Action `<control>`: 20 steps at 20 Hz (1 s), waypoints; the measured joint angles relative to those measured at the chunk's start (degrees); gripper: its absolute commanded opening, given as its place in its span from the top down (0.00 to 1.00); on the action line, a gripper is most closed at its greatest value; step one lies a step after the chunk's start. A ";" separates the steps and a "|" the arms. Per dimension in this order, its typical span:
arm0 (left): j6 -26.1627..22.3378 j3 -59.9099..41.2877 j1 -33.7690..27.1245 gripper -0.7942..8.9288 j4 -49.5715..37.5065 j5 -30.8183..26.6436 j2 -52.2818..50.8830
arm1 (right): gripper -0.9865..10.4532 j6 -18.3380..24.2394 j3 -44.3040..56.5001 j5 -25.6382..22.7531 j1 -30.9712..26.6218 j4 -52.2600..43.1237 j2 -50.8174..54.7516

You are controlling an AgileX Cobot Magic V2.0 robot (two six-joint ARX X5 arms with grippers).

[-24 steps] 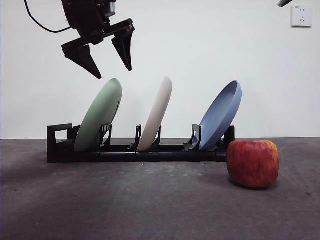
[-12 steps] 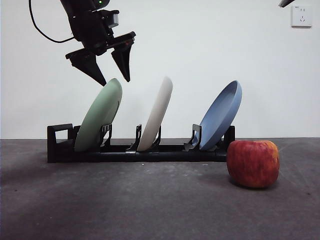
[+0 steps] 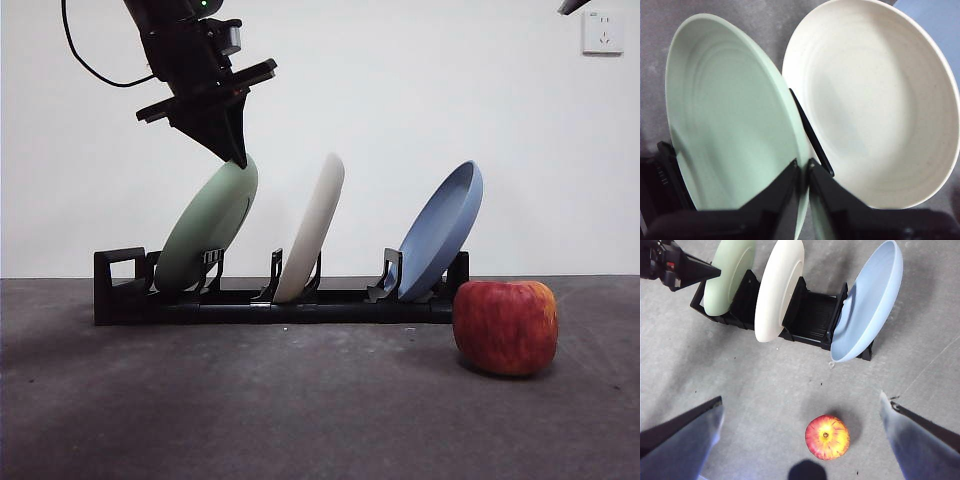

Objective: Take the green plate from the plate rack,put the plate on the table,take the apple from the table,put the apple in the plate

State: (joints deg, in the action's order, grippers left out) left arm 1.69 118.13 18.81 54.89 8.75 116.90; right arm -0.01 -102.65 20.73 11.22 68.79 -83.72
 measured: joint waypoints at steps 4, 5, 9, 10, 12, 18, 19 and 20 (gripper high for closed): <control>0.09 7.63 0.07 0.93 4.33 0.46 0.68 | 0.34 0.00 0.00 -0.02 0.00 0.00 0.00; 0.20 11.30 0.37 0.93 5.38 0.42 0.72 | 0.34 0.00 0.00 -0.02 0.00 -0.02 0.00; 0.02 30.12 1.18 0.93 11.98 1.86 0.74 | 0.34 0.00 0.00 -0.02 0.00 -0.35 0.00; 0.00 35.56 1.64 0.93 14.05 2.51 0.74 | 0.34 0.00 0.00 -0.02 0.00 -0.52 0.00; 0.00 45.35 2.84 0.93 17.90 3.52 0.74 | 0.34 0.00 0.00 0.00 0.02 -1.20 0.00; -0.04 60.54 6.73 0.93 21.35 4.90 -5.75 | 0.34 0.00 0.00 -0.15 0.00 -2.03 0.00; -0.24 59.41 8.22 0.93 21.35 4.90 -8.63 | 0.34 0.00 0.00 -0.17 0.00 -2.03 0.00; -0.48 57.35 9.90 0.93 21.35 4.81 -11.87 | 0.34 0.00 0.00 -0.17 0.00 -2.03 0.00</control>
State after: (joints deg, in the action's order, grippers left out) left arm 1.21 175.48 28.71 76.25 13.56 105.03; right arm -0.01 -102.65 20.56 11.22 66.76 -83.72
